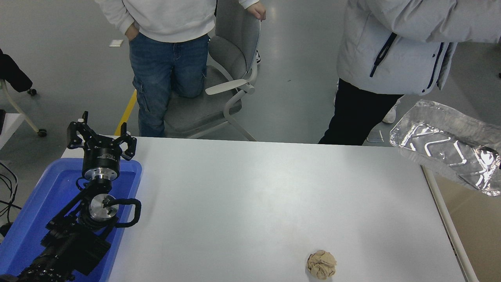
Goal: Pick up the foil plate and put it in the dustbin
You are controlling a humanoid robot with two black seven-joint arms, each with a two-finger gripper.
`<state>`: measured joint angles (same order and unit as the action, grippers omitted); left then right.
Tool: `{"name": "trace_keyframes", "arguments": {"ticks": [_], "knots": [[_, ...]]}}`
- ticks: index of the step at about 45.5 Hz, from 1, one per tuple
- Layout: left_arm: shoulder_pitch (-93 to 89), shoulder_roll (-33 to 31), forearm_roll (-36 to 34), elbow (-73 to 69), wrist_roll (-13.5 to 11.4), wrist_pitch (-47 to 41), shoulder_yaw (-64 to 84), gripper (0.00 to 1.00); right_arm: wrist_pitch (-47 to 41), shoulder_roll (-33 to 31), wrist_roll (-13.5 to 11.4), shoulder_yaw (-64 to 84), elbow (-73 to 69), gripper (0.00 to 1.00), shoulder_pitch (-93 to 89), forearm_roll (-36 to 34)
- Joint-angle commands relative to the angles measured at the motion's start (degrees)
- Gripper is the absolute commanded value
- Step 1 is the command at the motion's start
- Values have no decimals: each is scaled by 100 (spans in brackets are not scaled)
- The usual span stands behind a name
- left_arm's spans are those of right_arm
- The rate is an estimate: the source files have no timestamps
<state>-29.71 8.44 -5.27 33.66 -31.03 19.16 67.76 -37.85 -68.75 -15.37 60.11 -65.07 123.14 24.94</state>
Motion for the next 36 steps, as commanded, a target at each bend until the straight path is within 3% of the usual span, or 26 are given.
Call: {"name": "trace_keyframes", "arguments": {"ticks": [1,6,14,21,36], "knots": [[0,0,0,0,0,0,0,99,1128,-174,-54,-17,873,0,-246,-235],[0,0,0,0,0,0,0,99,2332,-200,-54,-17,943,0,-842,-911],[0,0,0,0,0,0,0,99,3502,-148,-36,-341,1066,0,-1783,-1421],[0,0,0,0,0,0,0,99,4548,300,-19,-1158,1619,0,-3223,-2089],[0,0,0,0,0,0,0,99,4629,1723,17,-3670,4053,0,-6625,-2829]]}}
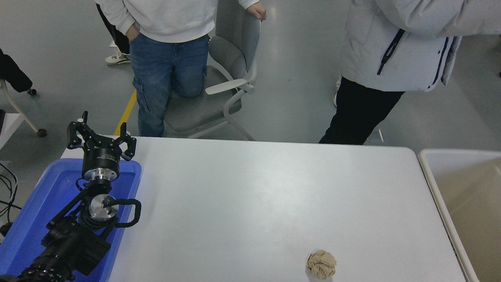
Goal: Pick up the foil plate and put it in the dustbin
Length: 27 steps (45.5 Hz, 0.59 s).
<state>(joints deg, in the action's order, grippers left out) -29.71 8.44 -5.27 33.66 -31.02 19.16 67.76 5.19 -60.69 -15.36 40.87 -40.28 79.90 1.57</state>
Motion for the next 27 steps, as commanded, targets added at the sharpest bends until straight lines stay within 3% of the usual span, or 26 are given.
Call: {"name": "trace_keyframes", "arguments": {"ticks": [1,12,17,27], "knots": [[0,0,0,0,0,0,0,99,307,1031,15,-1958,1776,0,-2555,-483],[0,0,0,0,0,0,0,99,43,2289,85,-3138,3236,0,-3797,-430],[0,0,0,0,0,0,0,99,96,2509,288,-3348,3289,0,-4043,-447],[0,0,0,0,0,0,0,99,87,2799,446,-3428,3298,0,-4412,-456]]}}
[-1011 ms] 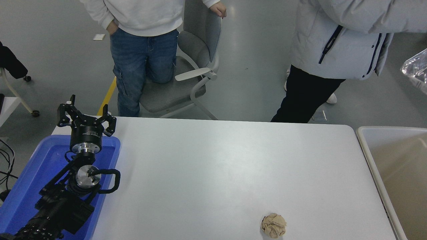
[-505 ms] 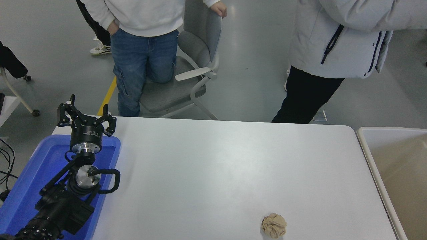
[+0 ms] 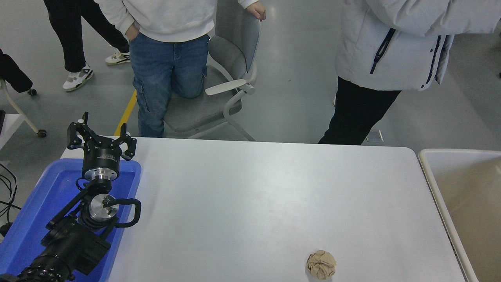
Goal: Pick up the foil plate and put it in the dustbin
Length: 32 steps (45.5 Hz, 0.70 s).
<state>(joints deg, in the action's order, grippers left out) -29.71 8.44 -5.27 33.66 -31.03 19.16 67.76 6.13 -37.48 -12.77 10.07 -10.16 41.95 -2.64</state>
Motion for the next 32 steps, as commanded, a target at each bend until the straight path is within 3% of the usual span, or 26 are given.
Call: {"name": "trace_keyframes", "arguments": {"ticks": [1,24,25,26,29,31,32], "knots": [[0,0,0,0,0,0,0,99,-7,496,196,-340,286,0,-661,-27],[0,0,0,0,0,0,0,99,-16,813,416,-313,277,0,-1207,0],[0,0,0,0,0,0,0,99,-7,813,425,-322,277,4,-1216,0],[0,0,0,0,0,0,0,99,11,813,434,-331,277,14,-1233,0],[0,0,0,0,0,0,0,99,19,813,434,-366,277,67,-1277,-26],[0,0,0,0,0,0,0,99,19,813,434,-392,277,94,-1277,-26],[0,0,0,0,0,0,0,99,2,804,434,-401,277,100,-1277,-26]]}}
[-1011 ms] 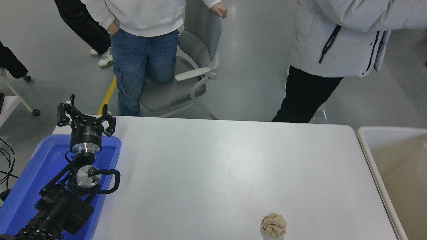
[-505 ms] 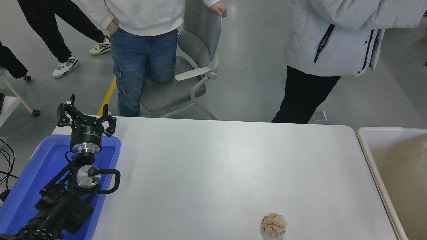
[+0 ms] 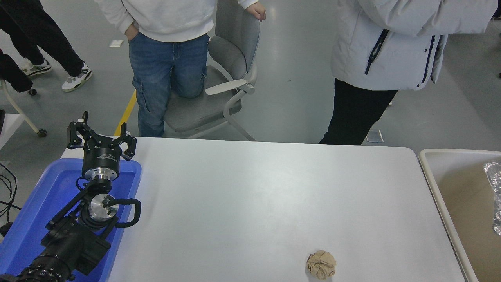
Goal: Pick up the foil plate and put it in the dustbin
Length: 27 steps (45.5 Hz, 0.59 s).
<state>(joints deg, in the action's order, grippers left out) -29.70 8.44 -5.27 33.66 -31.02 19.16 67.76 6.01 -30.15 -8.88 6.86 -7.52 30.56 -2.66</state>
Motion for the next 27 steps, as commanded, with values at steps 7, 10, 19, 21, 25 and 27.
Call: {"name": "trace_keyframes", "arguments": {"ticks": [7,10,19,21,25,27], "knots": [[0,0,0,0,0,0,0,99,6,18,44,-97,14,100,-120,-24],[0,0,0,0,0,0,0,99,14,18,44,-97,14,100,-85,-24],[0,0,0,0,0,0,0,99,-21,-61,44,-62,-83,100,257,-6],[0,0,0,0,0,0,0,99,-29,-184,44,-35,-100,100,354,2],[0,0,0,0,0,0,0,99,-47,-421,44,26,-302,100,617,20],[0,0,0,0,0,0,0,99,-47,-579,44,44,-530,100,740,72]]}}
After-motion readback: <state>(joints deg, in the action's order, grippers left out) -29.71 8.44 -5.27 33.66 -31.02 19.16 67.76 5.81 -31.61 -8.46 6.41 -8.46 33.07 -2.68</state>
